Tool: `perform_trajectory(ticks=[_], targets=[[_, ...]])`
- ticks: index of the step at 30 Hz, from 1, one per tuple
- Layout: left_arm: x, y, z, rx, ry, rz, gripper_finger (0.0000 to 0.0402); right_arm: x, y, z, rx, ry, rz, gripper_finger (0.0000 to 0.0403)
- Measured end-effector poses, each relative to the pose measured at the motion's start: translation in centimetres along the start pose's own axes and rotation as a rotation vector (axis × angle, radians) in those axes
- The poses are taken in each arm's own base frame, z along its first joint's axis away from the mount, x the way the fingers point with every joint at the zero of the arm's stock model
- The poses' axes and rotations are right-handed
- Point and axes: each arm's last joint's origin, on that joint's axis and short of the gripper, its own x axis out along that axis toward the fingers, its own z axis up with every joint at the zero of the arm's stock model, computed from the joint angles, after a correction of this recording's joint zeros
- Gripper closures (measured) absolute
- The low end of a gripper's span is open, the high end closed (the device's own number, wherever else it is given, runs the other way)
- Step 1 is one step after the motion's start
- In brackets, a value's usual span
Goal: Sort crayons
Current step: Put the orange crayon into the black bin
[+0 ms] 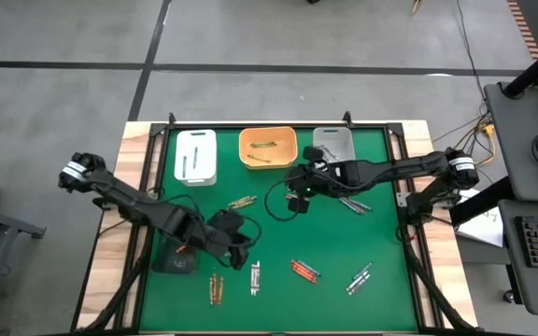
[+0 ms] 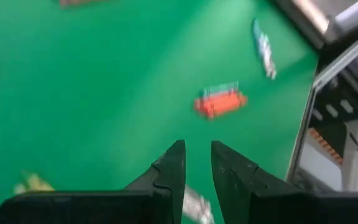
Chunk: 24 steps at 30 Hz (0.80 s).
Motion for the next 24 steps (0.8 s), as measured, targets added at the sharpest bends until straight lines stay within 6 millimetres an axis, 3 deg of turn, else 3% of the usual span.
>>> perform_trajectory(ticks=[10,19,24], targets=[[-0.1,-1.9,-3.8,-0.228,0.246,0.003,0.0342,0.0,0.4,0.0,0.008,0.002,0.123,0.0346],[0.8,-4.6,-4.1,-0.256,0.286,0.048,0.0342,-0.1,0.4,0.0,-0.002,0.002,0.124,0.0346],[1.5,-6.1,-4.5,-0.198,0.368,0.218,0.0342,-0.1,0.5,-0.1,-0.002,0.007,0.127,0.0346]])
